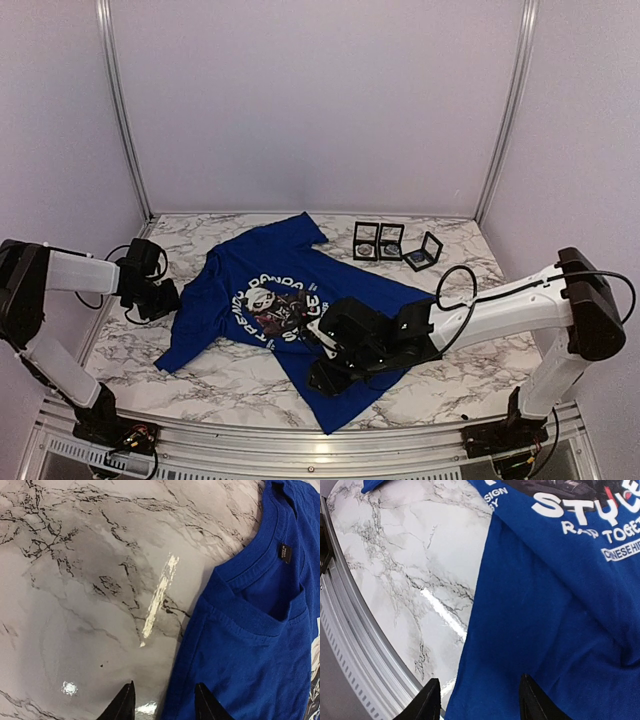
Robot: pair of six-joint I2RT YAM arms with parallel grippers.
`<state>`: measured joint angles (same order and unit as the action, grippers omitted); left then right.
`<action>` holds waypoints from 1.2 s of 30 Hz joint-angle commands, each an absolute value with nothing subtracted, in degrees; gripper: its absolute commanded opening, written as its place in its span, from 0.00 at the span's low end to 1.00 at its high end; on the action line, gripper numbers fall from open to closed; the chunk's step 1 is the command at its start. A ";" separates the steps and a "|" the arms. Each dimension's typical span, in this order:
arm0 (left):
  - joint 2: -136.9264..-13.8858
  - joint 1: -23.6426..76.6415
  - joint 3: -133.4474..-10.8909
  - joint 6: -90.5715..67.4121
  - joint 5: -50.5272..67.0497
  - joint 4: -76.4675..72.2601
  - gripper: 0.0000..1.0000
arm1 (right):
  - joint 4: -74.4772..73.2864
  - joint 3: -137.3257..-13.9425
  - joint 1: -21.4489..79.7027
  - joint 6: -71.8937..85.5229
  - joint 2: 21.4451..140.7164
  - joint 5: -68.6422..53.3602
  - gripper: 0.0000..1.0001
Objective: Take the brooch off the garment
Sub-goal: Smooth out the crumpled clothing at the center of the board.
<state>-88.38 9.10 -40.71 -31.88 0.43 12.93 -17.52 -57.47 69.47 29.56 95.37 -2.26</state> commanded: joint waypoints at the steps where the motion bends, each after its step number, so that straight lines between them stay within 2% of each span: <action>1: -90.43 9.14 -40.22 -33.56 3.33 7.25 0.41 | -19.52 -57.66 72.97 31.95 94.74 -0.26 0.51; 7: -92.89 9.54 -41.40 -33.67 3.87 7.33 0.32 | -20.03 -57.13 74.99 33.14 95.36 2.28 0.50; 16: -93.62 10.46 -42.34 -32.43 -2.19 11.28 0.10 | -19.73 -55.70 77.80 34.70 97.20 5.41 0.50; 27: -93.88 10.46 -45.35 -31.17 -4.39 12.54 0.03 | -23.14 -57.81 81.89 36.00 102.56 9.77 0.50; 30: -94.70 10.36 -46.86 -30.44 -5.10 13.09 0.01 | -23.89 -58.35 82.59 36.28 103.45 10.37 0.41; 36: -97.53 10.33 -51.15 -29.00 -6.54 15.16 0.00 | -24.39 -58.00 82.62 35.72 102.30 10.17 0.09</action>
<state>-95.59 10.46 -47.88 -30.65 -4.40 12.62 -21.56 -57.30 82.02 35.79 101.89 10.15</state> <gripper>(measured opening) 0.018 0.169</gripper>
